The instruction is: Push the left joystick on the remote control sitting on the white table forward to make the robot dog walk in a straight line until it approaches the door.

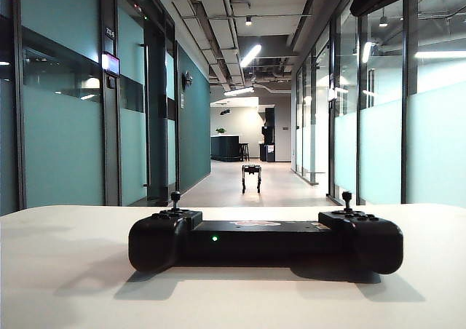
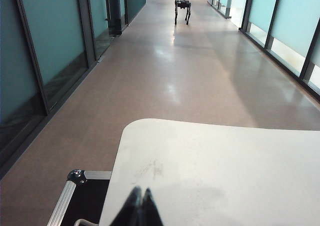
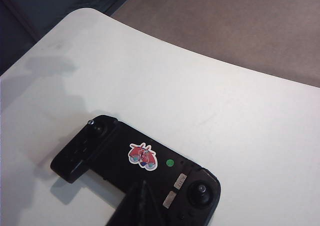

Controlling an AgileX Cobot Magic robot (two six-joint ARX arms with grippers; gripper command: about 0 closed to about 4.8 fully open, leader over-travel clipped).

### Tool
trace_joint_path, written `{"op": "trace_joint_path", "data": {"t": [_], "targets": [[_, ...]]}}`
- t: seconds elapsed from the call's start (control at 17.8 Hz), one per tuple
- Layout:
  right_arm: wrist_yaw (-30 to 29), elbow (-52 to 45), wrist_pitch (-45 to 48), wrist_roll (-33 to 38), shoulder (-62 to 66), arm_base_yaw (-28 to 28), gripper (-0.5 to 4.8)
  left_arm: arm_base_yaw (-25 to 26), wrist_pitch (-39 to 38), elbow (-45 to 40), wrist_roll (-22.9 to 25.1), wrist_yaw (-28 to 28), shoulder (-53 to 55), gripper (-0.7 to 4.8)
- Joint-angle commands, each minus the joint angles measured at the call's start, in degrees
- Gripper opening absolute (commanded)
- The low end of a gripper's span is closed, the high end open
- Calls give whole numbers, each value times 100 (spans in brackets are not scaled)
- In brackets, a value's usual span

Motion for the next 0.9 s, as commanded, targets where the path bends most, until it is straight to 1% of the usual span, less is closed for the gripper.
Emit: {"op": "trace_joint_path", "data": {"t": [0.06,0.73,0.9], "targets": [[4,13,101,-15,-7,0,-1,2,26,17,24,28,2,-5],[-15,-4,101,-13,-7,-2,-1,2,24,17,24,26,2,-5],[133,-11,101,-15,33,2,-1,2,26,17,24,26,2,-5]]}}
